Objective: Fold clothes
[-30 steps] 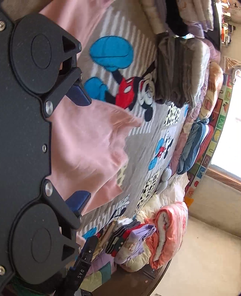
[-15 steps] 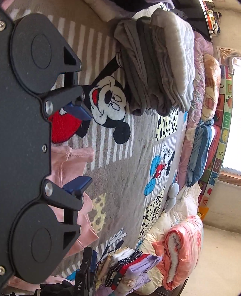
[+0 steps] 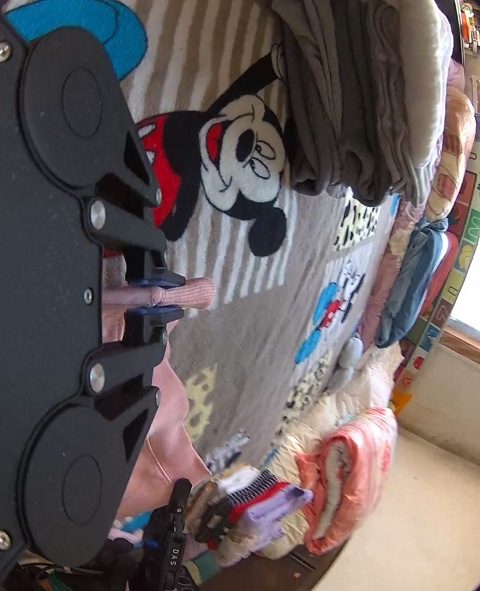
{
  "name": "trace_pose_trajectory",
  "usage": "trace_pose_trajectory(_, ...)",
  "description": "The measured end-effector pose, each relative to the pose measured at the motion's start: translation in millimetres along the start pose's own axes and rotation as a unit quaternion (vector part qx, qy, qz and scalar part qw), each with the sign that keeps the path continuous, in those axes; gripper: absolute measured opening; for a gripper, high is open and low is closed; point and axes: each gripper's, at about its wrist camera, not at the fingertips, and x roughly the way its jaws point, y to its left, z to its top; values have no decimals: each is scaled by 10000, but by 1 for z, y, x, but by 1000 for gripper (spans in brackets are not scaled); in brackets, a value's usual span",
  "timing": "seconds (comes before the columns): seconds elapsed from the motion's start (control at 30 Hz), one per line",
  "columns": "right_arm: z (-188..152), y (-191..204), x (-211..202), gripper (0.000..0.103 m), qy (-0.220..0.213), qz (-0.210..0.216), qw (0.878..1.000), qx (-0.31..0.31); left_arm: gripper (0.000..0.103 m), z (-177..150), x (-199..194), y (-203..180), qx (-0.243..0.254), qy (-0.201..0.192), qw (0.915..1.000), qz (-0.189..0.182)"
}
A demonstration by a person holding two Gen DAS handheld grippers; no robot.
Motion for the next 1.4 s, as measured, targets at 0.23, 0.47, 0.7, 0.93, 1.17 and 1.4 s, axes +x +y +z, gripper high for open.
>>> trace_pose_trajectory(0.23, 18, -27, -33, 10, -528, 239, 9963, 640, 8, 2, -4, 28, -772, -241, 9960, -388)
trace_pose_trajectory(0.47, 18, -26, -23, 10, -450, 113, 9978, 481, 8, -2, 6, 43, -1185, -39, 9929, -66)
trace_pose_trajectory(0.7, 9, -17, -7, 14, -232, -1306, 9907, -297, 18, -5, 12, 25, -546, 124, 9957, 741)
trace_pose_trajectory(0.93, 24, 13, -30, 16, -249, -984, 9897, -1009, 33, 3, -12, -6, 304, 23, 9992, 247)
trace_pose_trajectory(1.17, -6, 13, 26, 3, 916, -1408, 9706, -1724, 30, -17, 30, -2, 535, 703, 9912, 982)
trace_pose_trajectory(1.4, -9, 14, 19, 0, 805, -1475, 9731, -1575, 40, -10, 12, -13, 740, 562, 9908, 987)
